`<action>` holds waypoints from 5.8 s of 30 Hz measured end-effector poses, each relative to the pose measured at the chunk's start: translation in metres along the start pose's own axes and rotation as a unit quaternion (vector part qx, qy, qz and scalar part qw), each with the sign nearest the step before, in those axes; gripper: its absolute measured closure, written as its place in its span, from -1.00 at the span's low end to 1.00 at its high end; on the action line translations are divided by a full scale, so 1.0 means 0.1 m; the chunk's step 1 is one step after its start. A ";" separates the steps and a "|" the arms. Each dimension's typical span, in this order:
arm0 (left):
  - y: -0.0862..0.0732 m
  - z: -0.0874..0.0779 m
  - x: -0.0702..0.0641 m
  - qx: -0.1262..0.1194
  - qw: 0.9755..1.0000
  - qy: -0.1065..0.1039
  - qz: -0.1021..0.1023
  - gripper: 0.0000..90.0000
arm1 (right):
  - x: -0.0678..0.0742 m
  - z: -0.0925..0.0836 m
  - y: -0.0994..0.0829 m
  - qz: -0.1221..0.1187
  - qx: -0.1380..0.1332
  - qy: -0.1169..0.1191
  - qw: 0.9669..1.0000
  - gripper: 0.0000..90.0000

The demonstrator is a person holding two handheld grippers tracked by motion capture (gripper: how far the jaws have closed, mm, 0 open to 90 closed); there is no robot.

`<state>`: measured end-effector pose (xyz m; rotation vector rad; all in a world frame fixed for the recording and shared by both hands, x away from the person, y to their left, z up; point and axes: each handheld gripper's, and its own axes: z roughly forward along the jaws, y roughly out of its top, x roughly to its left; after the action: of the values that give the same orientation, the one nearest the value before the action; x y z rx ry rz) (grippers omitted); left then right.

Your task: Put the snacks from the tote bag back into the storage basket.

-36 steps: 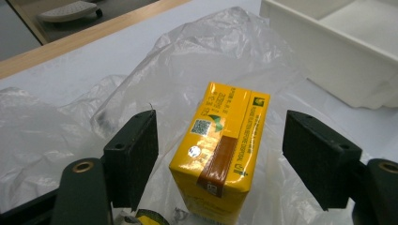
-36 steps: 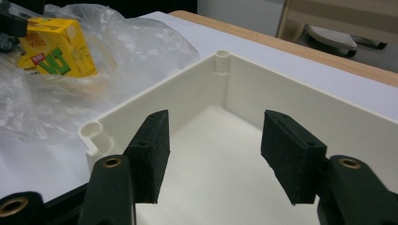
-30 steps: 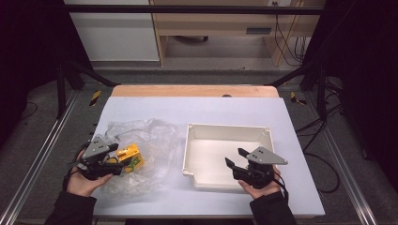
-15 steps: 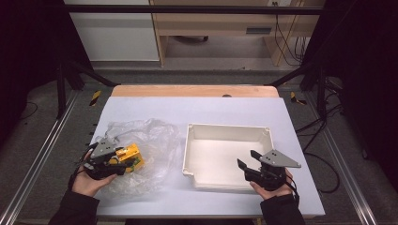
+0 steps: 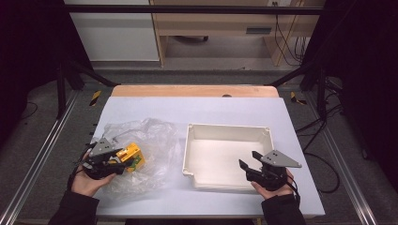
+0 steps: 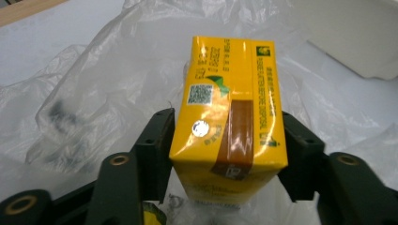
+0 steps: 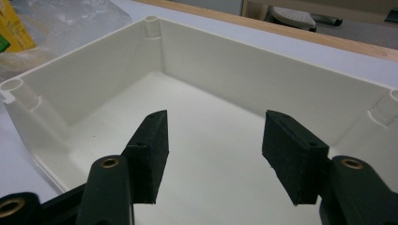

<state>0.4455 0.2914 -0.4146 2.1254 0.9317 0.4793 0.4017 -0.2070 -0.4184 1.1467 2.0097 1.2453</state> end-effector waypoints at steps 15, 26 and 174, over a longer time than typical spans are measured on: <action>0.06 0.09 -0.01 0.021 1.000 0.003 0.005 0.11 | -0.03 0.02 -0.03 0.002 0.007 -0.001 1.000 -0.08; 0.06 0.08 -0.02 0.016 1.000 0.005 0.001 0.13 | -0.05 -0.01 -0.02 0.003 0.003 -0.005 1.000 -0.07; 1.27 1.02 -1.19 -0.016 0.944 -0.246 0.220 0.13 | -0.19 -0.05 -0.12 0.012 -0.004 -0.033 0.999 -0.36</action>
<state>0.4849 0.0958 -0.3881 2.2707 0.1652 0.1531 0.4028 -0.2279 -0.4273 1.1949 1.9466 1.2117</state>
